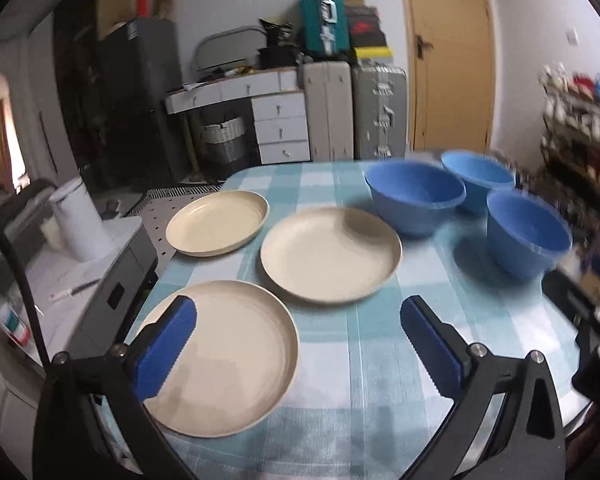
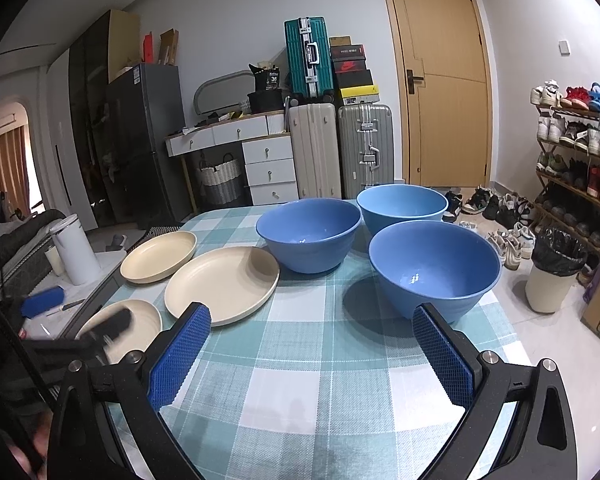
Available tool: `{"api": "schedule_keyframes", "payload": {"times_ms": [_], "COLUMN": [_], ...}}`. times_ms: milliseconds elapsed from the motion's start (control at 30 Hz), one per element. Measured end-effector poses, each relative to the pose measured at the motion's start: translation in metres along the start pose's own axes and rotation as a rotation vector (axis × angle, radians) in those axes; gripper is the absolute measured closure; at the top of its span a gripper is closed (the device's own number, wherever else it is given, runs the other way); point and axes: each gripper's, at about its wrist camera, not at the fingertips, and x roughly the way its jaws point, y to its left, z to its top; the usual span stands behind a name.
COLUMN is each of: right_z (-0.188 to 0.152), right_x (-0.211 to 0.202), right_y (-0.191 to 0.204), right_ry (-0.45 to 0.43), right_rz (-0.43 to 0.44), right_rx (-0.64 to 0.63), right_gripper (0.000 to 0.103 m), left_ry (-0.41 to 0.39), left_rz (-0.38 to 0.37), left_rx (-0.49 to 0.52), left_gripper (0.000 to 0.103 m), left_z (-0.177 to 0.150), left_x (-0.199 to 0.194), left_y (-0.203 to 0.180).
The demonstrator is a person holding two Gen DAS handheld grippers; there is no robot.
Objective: Organize plates and bowls
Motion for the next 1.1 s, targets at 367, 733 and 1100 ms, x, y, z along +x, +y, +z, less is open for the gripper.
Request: {"api": "schedule_keyframes", "payload": {"times_ms": [367, 733, 1100], "right_z": [0.0, -0.001, 0.0], "right_x": [0.001, -0.001, -0.002], "right_y": [-0.003, -0.001, 0.0], "right_ry": [0.002, 0.003, -0.003], "right_rz": [0.003, 0.002, -0.012], "right_rx": [0.008, 0.003, -0.018], "right_gripper": [0.001, 0.001, 0.001], "left_ry": [0.043, 0.091, 0.14], "left_rz": [-0.034, -0.154, -0.106], "left_rx": [-0.132, -0.196, -0.185], "left_gripper": [0.0, 0.0, 0.0], "left_z": [0.002, -0.001, -0.004], "left_x": [0.008, 0.019, 0.03], "left_y": [0.024, 0.018, 0.022]}}
